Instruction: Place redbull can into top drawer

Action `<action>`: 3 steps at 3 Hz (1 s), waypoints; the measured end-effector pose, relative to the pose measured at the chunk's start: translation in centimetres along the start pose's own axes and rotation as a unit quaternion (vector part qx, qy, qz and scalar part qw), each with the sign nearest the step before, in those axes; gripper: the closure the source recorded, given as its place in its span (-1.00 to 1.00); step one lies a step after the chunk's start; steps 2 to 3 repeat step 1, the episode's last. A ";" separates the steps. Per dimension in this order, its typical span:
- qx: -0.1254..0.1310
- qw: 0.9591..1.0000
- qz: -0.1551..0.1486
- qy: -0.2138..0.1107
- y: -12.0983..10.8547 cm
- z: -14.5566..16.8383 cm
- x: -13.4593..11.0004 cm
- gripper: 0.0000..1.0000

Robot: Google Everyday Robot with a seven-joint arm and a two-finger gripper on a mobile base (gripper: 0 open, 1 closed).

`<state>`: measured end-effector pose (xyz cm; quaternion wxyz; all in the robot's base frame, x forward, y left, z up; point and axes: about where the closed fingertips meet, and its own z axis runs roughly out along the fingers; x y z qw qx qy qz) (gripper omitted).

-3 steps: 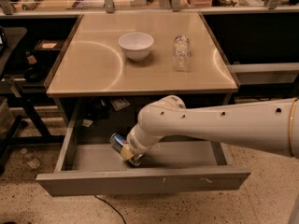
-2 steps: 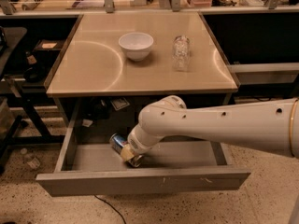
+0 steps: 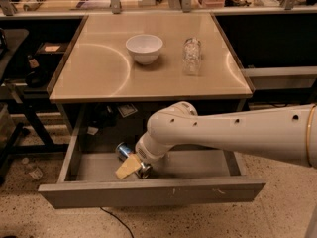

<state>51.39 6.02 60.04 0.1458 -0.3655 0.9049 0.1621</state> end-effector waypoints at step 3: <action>0.000 1.000 0.000 0.000 0.0 0.0 0.0 -1.00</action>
Offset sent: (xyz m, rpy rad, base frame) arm 0.0000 0.0000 0.0000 0.0000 0.0000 0.0000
